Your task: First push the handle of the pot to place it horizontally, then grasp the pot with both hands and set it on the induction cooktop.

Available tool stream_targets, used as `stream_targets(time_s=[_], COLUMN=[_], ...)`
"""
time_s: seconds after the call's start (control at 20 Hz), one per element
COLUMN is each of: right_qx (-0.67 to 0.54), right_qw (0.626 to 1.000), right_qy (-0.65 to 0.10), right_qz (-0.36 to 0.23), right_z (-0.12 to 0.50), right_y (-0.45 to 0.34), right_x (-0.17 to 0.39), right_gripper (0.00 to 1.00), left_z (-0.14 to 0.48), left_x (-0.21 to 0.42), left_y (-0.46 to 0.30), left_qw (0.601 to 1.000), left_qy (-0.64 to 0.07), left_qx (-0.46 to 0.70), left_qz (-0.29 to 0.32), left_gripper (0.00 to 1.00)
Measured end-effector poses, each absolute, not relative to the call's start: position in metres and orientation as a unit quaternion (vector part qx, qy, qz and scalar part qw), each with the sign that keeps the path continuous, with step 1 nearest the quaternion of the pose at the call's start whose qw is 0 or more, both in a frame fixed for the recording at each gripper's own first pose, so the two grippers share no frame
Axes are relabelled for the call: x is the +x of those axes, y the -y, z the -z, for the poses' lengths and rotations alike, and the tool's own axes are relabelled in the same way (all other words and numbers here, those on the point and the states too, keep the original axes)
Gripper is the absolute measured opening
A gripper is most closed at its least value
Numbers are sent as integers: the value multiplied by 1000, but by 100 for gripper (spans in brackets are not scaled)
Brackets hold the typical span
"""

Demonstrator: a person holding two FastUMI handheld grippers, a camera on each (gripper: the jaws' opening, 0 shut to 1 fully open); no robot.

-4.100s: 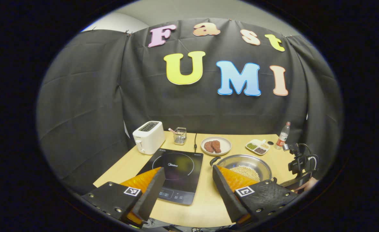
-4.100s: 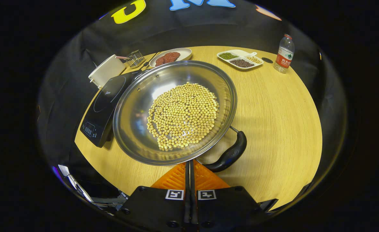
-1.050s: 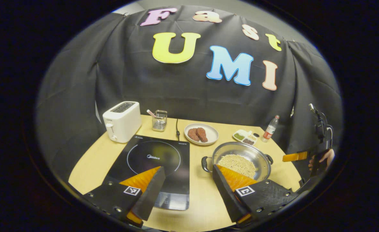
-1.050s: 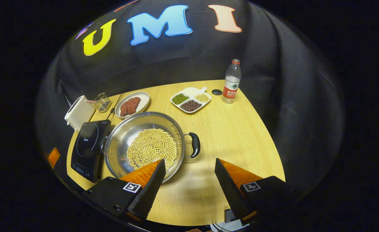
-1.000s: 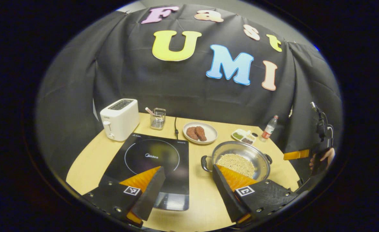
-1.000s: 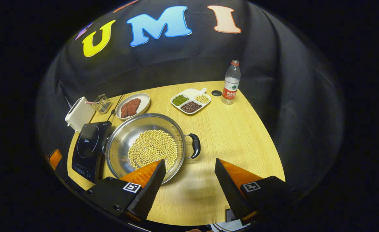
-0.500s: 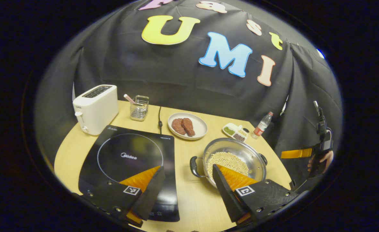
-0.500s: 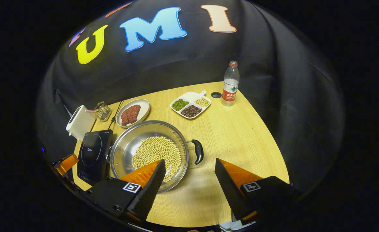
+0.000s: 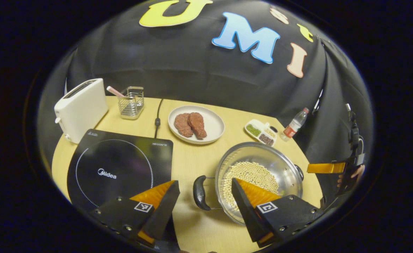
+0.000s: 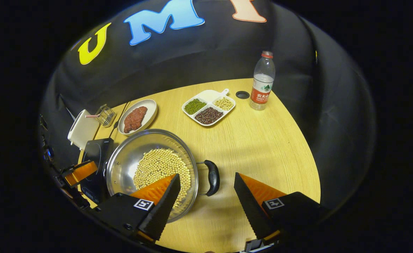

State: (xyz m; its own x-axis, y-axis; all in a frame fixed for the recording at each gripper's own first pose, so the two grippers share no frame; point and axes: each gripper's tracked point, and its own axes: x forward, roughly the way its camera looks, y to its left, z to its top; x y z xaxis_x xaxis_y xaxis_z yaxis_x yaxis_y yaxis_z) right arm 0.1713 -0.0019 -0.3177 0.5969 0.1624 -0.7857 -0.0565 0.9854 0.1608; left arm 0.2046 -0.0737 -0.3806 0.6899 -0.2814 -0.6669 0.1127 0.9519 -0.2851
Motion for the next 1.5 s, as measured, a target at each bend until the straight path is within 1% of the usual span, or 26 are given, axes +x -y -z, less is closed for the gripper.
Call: stream_targets(time_s=[0.15, 0.2, 0.25, 0.3, 0.35, 0.4, 0.6, 0.65, 0.75, 0.8, 0.85, 0.9, 0.95, 1.0, 1.05, 1.1, 1.15, 1.2, 1.25, 1.3, 1.35, 1.4, 1.45, 1.5], right_qx=[62, 60, 63, 67, 69, 70, 69, 67, 66, 69, 73, 81, 86, 88, 90, 93, 96, 96, 96, 96, 96, 95, 95, 95], right_qw=[885, 882, 879, 876, 873, 871, 865, 864, 862, 860, 858, 856, 855, 856, 856, 856, 855, 856, 857, 855, 856, 856, 856, 856], right_qy=[-457, -462, -468, -472, -476, -479, -488, -490, -493, -497, -499, -500, -501, -501, -499, -499, -499, -497, -497, -499, -498, -497, -498, -499], right_qz=[-66, -67, -71, -75, -80, -84, -93, -94, -96, -98, -99, -99, -100, -98, -99, -101, -104, -102, -101, -101, -99, -100, -102, -101], right_z=[335, 342, 348, 352, 358, 362, 377, 380, 385, 389, 391, 392, 394, 395, 396, 396, 397, 398, 399, 400, 401, 402, 401, 401], right_y=[6, 7, 5, 4, 1, -1, -7, -7, -7, -9, -10, -12, -15, -15, -16, -19, -21, -22, -24, -25, -25, -25, -25, -25], right_x=[179, 181, 182, 182, 184, 186, 190, 191, 193, 193, 194, 193, 192, 192, 194, 195, 195, 196, 197, 196, 197, 197, 196, 195], right_gripper=[98, 98, 98, 98, 99, 99, 98, 99, 98, 92, 98, 96, 91, 89, 80, 87, 77, 72, 74, 69, 65, 64, 60, 60], left_z=[398, 404, 411, 416, 420, 425, 444, 447, 453, 456, 459, 459, 460, 461, 462, 464, 467, 469, 471, 474, 470, 470, 470, 470], left_x=[211, 214, 216, 218, 219, 219, 221, 222, 222, 221, 221, 221, 222, 221, 219, 218, 216, 213, 211, 213, 212, 212, 212, 211], left_y=[82, 83, 87, 91, 95, 98, 105, 105, 104, 104, 104, 104, 103, 100, 100, 101, 101, 102, 103, 102, 102, 102, 103, 103], left_qw=[905, 903, 900, 899, 896, 894, 883, 881, 878, 875, 874, 873, 874, 874, 871, 869, 866, 861, 858, 859, 860, 859, 858, 857], left_qy=[-396, -403, -409, -414, -419, -425, -448, -451, -457, -462, -464, -465, -463, -465, -469, -472, -477, -484, -489, -487, -484, -484, -485, -485], left_qx=[-120, -117, -115, -111, -107, -101, -103, -107, -111, -111, -113, -116, -118, -119, -123, -127, -131, -135, -134, -137, -142, -147, -151, -153], left_qz=[95, 92, 94, 96, 99, 102, 101, 99, 94, 92, 91, 89, 85, 79, 79, 79, 79, 81, 82, 78, 78, 79, 79, 80], left_gripper=[92, 88, 88, 92, 92, 89, 89, 92, 92, 92, 92, 92, 92, 81, 70, 69, 69, 69, 69, 72, 62, 58, 55, 58])
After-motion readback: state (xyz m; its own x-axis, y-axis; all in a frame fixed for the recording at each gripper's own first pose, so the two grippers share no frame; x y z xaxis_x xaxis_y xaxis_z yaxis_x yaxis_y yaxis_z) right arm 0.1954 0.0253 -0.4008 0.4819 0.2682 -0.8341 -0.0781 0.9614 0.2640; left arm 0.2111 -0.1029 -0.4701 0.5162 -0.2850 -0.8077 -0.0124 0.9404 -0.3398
